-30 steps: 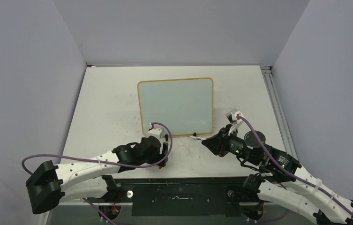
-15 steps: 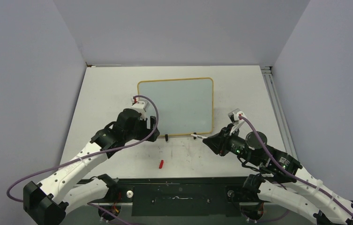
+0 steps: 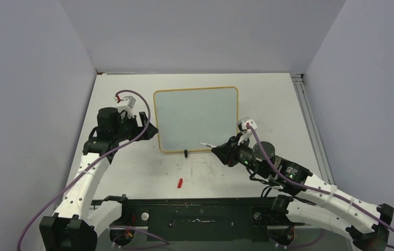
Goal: Write a sentence on the whiteboard
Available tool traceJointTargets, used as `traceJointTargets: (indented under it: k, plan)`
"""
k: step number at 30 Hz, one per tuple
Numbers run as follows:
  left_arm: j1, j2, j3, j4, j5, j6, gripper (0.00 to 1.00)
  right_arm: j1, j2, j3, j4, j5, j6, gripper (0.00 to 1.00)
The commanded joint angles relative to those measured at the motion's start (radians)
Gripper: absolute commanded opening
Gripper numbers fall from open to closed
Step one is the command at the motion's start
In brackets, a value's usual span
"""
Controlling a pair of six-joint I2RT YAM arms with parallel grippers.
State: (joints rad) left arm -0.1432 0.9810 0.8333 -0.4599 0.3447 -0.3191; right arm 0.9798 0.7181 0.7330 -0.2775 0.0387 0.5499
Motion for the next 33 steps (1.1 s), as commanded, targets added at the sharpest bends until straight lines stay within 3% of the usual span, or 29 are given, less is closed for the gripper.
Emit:
traceJointTargets:
  k: [1, 10, 21, 33]
  plan:
    - [0.056, 0.042, 0.05, 0.163, 0.211, 0.04, 0.73, 0.059, 0.082, 0.0, 0.242, 0.105, -0.027, 0.05]
    - [0.211, 0.2, 0.065, 0.328, 0.386, 0.0, 0.71, 0.147, 0.312, 0.065, 0.451, 0.192, -0.09, 0.05]
    - [0.257, 0.363, 0.161, 0.328, 0.497, 0.076, 0.67, 0.147, 0.522, 0.203, 0.544, 0.215, -0.166, 0.05]
    - [0.28, 0.434, 0.103, 0.498, 0.588, -0.025, 0.6, 0.133, 0.671, 0.31, 0.609, 0.259, -0.252, 0.05]
